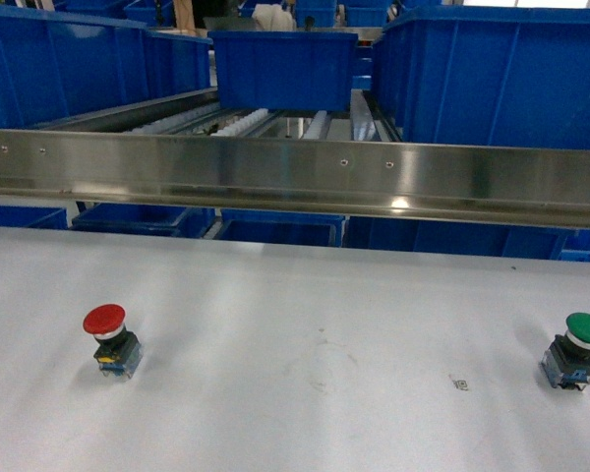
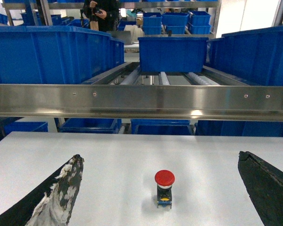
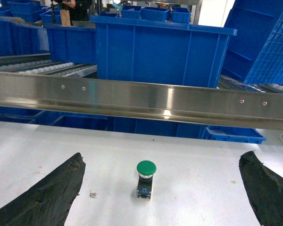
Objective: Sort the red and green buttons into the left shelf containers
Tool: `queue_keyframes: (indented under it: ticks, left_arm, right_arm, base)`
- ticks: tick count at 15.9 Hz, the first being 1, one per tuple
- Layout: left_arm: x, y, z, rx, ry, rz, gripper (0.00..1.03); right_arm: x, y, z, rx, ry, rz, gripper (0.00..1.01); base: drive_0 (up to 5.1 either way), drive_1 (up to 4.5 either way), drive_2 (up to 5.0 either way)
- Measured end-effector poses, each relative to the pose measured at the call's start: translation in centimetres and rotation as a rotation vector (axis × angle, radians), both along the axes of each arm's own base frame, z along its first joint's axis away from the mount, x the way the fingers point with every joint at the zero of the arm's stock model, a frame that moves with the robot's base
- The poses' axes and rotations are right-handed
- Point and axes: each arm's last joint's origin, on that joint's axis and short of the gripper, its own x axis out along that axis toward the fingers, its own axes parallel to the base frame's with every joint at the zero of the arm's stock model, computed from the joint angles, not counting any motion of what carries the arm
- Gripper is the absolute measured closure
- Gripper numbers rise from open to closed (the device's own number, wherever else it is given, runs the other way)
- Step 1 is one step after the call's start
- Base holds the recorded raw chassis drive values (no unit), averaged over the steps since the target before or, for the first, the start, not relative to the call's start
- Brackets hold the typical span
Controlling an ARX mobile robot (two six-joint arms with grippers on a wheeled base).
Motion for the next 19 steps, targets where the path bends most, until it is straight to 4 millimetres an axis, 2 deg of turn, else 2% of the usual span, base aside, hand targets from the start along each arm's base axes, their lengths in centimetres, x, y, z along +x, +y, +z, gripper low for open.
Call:
queue_keyframes:
  ticks: [19]
  left_arm:
    - [0.00,0.00,0.00,0.000,0.000,0.000,0.05]
  right_arm:
    - [0.00,0.00,0.00,0.000,0.000,0.000,0.03]
  base:
    - [0.0,0.00,0.0]
